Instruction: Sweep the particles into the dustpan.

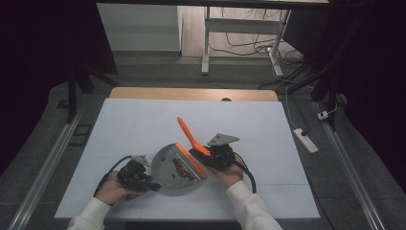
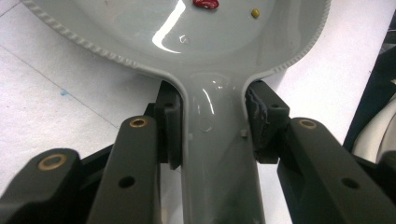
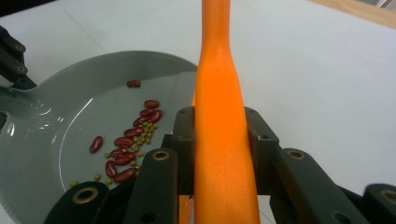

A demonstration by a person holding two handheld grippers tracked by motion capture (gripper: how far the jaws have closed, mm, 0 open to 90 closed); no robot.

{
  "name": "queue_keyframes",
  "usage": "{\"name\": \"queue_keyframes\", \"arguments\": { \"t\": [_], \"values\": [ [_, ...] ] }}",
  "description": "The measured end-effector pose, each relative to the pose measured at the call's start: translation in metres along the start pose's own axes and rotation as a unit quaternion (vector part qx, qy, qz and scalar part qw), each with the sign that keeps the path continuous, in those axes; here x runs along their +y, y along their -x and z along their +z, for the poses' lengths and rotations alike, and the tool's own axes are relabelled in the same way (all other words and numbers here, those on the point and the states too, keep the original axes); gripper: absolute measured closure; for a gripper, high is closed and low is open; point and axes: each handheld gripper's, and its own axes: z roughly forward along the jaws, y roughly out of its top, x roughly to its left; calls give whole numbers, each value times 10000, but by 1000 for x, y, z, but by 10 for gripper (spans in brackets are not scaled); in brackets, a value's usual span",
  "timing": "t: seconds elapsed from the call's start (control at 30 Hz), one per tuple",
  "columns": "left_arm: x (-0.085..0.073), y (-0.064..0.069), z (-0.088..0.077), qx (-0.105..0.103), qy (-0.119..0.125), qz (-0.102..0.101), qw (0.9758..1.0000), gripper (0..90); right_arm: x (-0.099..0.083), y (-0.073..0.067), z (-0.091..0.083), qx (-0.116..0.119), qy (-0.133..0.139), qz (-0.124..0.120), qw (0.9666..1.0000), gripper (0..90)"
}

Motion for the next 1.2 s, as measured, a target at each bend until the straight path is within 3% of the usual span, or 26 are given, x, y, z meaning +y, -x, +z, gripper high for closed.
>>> {"name": "queue_keyframes", "arguments": {
  "t": [0.57,0.93,1.2],
  "values": [
    [-1,5,-3,140,178,-5,9997,618,-7,26,-32,-234,228,70,9994,704],
    [-2,8,-7,230,378,-64,9990,619,-9,35,-44,-331,201,-172,9991,704],
    [-4,9,-14,260,615,-181,9976,618,-18,40,-53,-361,109,-143,9992,704]
  ]
}}
